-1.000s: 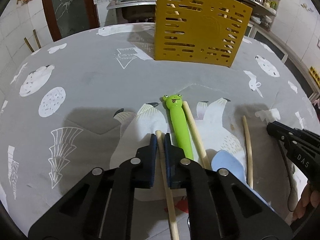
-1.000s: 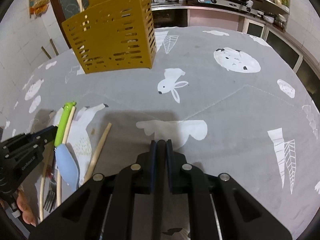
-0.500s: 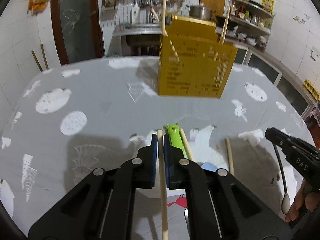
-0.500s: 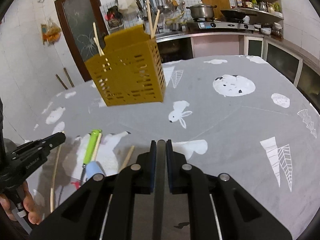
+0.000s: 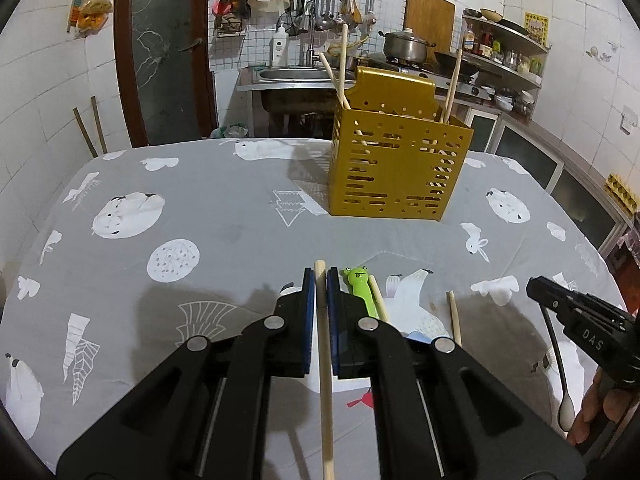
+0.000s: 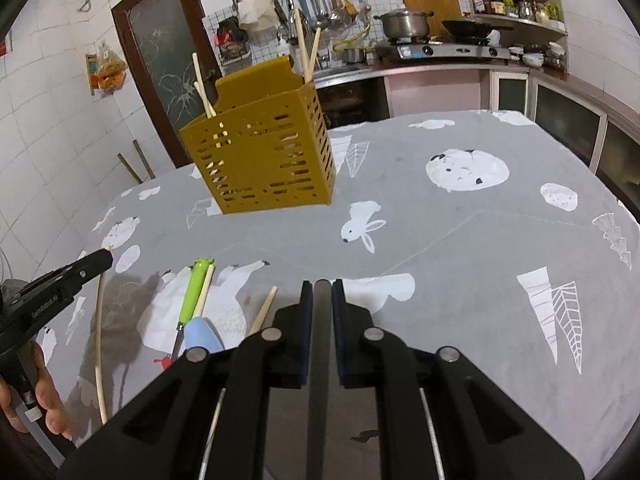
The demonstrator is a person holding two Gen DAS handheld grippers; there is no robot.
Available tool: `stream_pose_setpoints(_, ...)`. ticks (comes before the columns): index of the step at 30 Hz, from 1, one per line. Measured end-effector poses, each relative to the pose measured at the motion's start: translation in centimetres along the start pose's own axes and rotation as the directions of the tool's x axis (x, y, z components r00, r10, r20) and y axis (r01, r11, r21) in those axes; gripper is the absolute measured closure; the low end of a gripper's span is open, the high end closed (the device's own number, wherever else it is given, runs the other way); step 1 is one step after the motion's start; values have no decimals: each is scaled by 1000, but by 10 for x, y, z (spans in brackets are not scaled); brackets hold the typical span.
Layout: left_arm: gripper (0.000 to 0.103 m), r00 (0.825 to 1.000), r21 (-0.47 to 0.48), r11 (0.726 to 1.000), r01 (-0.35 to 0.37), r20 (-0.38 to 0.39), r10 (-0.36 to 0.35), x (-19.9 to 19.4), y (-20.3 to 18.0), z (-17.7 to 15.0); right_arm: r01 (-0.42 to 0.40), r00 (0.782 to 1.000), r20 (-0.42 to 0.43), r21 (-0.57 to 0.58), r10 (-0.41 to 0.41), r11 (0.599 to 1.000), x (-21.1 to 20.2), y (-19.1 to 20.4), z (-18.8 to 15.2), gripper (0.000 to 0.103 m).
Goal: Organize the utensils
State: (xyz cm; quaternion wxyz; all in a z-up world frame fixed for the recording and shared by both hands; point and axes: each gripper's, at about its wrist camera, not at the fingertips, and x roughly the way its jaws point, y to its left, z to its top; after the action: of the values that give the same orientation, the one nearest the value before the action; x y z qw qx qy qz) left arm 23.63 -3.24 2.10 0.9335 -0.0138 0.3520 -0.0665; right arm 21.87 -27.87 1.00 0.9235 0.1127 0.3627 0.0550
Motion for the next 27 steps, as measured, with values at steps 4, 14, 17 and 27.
stream_pose_setpoints(4,98,1000,-10,1000,3,-8,-3,3,3,0,8,999,-34,2,-8,1000,4,-2,1,93)
stream_pose_setpoints(14,98,999,-13,1000,-1,-32,0,14,5,-3,71,992,-94,-99,-80,993,22,4,-3,56)
stream_pose_setpoints(17,98,999,-20,1000,0,-46,-1,20,7,-5,93,989,-106,-121,-106,988,30,6,-8,52)
stream_pose_setpoints(27,98,998,-17,1000,2,-70,-3,29,8,-9,132,966,-202,-159,-164,978,53,13,-12,89)
